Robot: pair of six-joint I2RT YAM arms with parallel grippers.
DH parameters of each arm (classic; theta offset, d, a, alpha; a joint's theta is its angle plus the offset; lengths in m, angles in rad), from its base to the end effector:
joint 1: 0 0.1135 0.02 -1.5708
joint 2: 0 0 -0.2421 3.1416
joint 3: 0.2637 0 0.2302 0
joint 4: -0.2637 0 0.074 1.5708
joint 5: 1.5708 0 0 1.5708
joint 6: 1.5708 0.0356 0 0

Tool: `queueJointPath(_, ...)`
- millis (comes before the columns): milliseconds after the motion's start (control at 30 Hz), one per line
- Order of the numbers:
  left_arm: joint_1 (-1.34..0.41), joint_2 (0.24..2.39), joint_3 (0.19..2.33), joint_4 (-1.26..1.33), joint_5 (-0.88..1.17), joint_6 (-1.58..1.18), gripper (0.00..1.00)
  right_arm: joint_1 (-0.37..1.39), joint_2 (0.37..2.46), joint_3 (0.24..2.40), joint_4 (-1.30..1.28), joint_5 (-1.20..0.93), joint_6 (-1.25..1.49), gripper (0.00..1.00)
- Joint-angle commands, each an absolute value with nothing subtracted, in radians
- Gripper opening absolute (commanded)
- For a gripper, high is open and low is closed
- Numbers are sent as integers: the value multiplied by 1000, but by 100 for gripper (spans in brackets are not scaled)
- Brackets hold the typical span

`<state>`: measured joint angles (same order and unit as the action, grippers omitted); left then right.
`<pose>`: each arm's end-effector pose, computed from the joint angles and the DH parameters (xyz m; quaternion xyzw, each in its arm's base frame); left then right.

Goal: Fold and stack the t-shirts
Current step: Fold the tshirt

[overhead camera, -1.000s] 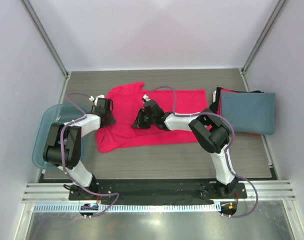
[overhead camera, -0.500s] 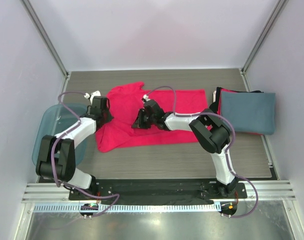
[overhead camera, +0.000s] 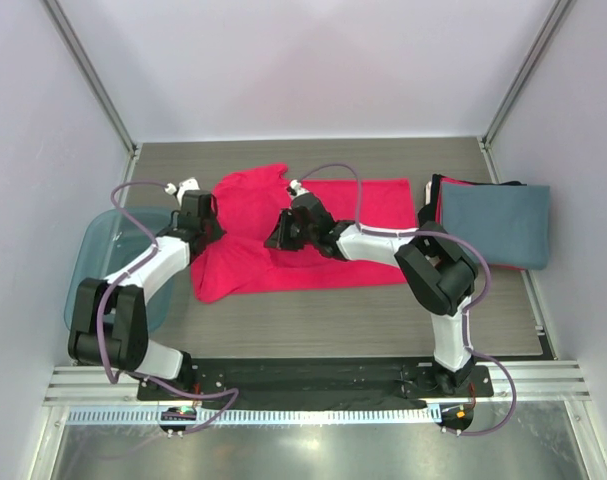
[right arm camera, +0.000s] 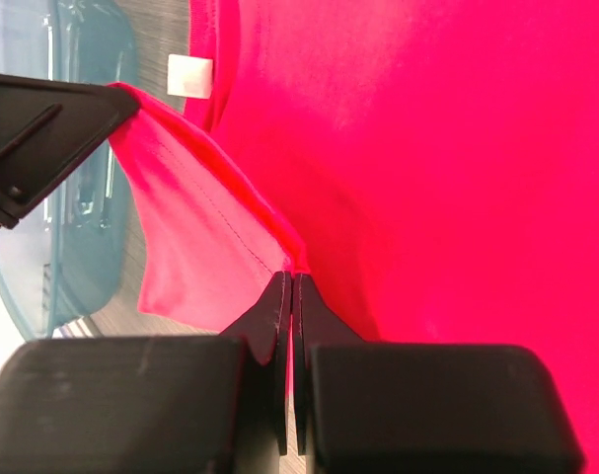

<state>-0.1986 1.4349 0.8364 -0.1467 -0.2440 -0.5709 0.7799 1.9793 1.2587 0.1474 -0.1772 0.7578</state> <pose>0.2805 -0.0477 0.2041 -0.2162 0.8845 -0.0461 0.4109 0.2902 0.2959 0.1750 -0.0520 0.8742 0.3872 0.2884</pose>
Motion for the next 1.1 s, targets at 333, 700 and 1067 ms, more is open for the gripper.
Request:
queueJointPath(333, -201, 1606, 1009, -29, -242, -474, 0, 778, 1977, 1338, 106, -72, 716, 1)
queueJointPath(700, -201, 1779, 1115, 20, -225, -426, 0, 765, 2031, 1371, 100, -8, 715, 2)
queueJointPath(1067, -201, 1652, 1028, 15, -199, -494, 78, 758, 1953, 1289, 101, 69, 696, 51)
